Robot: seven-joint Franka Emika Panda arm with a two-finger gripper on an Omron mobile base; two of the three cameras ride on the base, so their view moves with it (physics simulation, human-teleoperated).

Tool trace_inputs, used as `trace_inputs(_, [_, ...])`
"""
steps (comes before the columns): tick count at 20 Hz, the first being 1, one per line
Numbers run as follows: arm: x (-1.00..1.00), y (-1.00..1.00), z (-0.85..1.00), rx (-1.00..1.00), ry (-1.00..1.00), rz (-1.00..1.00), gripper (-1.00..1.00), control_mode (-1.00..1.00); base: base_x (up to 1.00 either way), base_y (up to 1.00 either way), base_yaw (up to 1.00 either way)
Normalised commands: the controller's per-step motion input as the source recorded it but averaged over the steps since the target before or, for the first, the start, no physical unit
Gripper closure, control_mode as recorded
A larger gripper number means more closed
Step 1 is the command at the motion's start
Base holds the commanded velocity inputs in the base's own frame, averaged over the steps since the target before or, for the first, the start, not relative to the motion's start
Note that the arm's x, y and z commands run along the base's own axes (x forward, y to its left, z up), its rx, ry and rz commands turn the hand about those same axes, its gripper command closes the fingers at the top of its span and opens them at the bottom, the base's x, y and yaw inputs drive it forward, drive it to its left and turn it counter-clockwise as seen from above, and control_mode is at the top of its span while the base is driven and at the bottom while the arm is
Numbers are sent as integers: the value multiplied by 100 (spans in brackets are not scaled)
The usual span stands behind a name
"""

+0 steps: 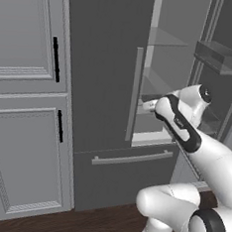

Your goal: Grab a lemon wedge from the fridge and one ice cube from the ice bowl, and put them in the glass of lemonade.

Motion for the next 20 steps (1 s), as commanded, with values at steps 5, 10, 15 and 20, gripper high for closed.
trace_inputs(5, [43, 14, 14, -9, -14, 0, -100, -100, 0, 0, 0])
trace_inputs(10, [74, 22, 3, -5, 0, -9, -100, -100, 0, 0, 0])
trace_inputs(15, [52, 0, 23, 0, 1, -8, -100, -100, 0, 0, 0])
trace_inputs(20, [48, 0, 12, 0, 0, -3, -100, -100, 0, 0, 0])
